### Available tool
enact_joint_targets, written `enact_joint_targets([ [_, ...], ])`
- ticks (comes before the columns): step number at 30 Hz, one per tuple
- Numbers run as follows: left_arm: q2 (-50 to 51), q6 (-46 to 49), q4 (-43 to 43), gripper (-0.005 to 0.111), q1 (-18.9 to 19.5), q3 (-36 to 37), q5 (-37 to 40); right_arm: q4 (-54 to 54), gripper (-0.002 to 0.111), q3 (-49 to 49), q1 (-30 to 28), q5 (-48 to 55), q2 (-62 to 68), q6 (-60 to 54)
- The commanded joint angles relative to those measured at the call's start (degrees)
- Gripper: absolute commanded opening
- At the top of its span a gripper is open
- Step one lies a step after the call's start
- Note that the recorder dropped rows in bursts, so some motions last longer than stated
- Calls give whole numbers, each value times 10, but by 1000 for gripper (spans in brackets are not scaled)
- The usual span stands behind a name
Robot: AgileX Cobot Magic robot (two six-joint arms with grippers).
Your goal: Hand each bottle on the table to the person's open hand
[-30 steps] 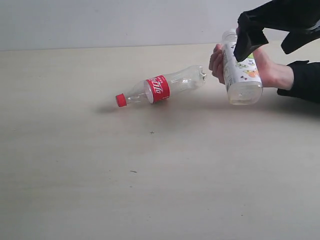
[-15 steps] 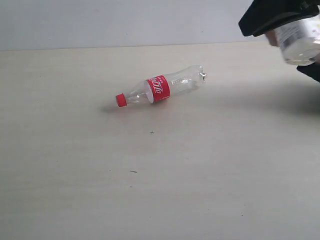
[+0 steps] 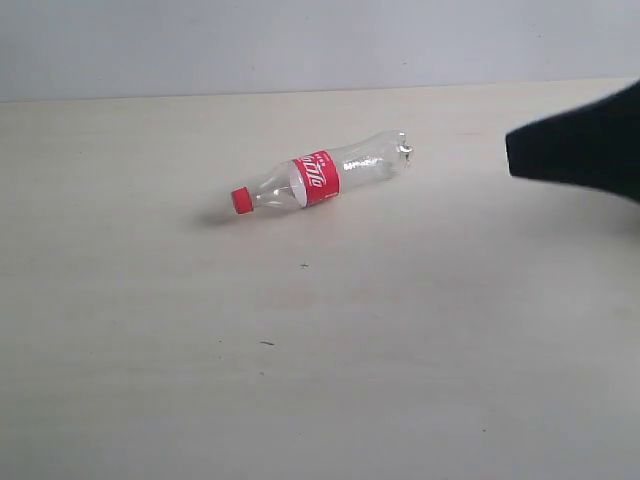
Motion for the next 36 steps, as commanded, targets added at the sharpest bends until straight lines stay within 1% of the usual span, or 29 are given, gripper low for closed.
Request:
enact_joint_targets([
  [1, -3, -4, 1, 0, 2, 2, -2, 60, 0, 110, -1, -92, -76, -84],
  [6, -3, -4, 1, 0, 2, 2, -2, 104, 0, 177, -1, -119, -145, -131],
  [9, -3, -4, 1, 0, 2, 2, -2, 108, 0, 200, -1, -120, -182, -146],
  [14, -3, -4, 1, 0, 2, 2, -2, 143, 0, 221, -1, -127, -241, -181],
  [17, -3, -4, 1, 0, 2, 2, -2, 143, 0, 221, -1, -127, -262, -180],
  [33, -3, -4, 1, 0, 2, 2, -2, 148, 0, 226, -1, -125, -266, -180],
  [36, -3, -4, 1, 0, 2, 2, -2, 177, 0, 239, -1, -129, -266, -214],
])
